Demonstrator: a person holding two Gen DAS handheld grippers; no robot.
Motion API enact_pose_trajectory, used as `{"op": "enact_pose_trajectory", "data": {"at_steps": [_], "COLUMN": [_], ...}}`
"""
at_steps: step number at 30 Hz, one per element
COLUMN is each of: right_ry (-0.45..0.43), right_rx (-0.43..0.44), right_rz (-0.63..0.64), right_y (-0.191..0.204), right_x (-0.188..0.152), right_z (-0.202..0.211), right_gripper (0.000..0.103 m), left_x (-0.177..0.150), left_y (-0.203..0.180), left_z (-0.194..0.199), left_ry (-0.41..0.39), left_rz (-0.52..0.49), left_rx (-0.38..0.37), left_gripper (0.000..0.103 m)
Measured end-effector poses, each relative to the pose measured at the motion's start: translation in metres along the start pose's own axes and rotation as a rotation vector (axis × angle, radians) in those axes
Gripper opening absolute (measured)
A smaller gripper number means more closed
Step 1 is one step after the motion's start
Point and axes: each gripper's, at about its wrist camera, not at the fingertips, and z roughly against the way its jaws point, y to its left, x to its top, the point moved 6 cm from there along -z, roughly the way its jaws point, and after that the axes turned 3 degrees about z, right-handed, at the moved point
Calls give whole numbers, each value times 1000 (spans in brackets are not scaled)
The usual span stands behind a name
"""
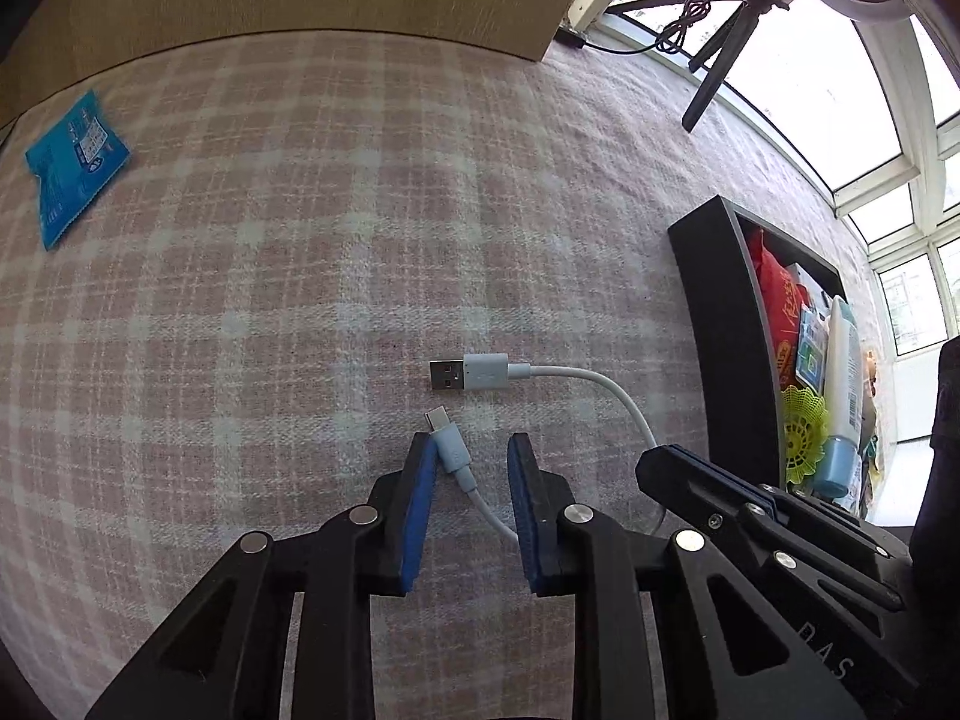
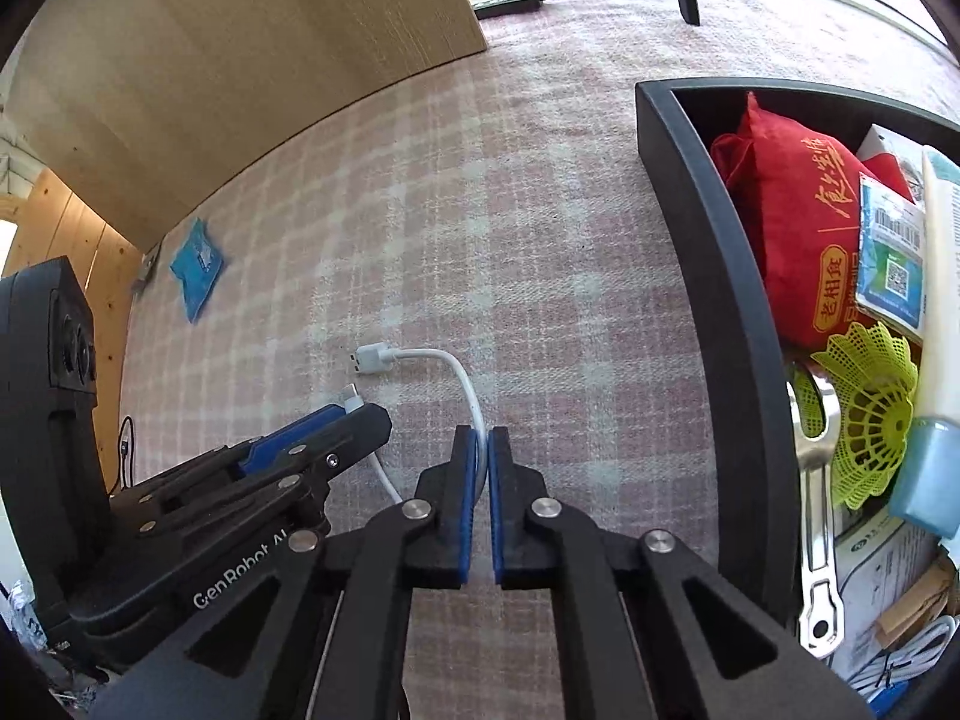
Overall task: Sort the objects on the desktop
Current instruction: 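Grasp the white USB cable with the right tool, then carry the USB cable to the black tray and open the right tool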
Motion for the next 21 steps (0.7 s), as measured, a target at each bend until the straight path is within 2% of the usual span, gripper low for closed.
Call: {"op": "enact_pose_trajectory", "data": {"at_steps": [3, 9, 17, 21], "right_ry": [-31, -93, -186, -252], "right_rx": [-4, -30, -62, -76], "right_rz": [15, 32, 1, -33], "right_y": [-2, -9, -37, -58], "right_x": [3, 11, 14, 18], "right_z": [16, 51, 112, 150], "right_gripper": [4, 4, 4, 4], "left_x": [0, 1, -7, -13], "left_y": [-12, -50, -105, -117], "left_z": [5, 16, 30, 38], "left_ry": [-5, -23, -39, -54], "left_rz": [-19, -78, -182, -218], "left_rx": [-20, -69, -112, -114], "left_gripper": [14, 14, 14, 14]}}
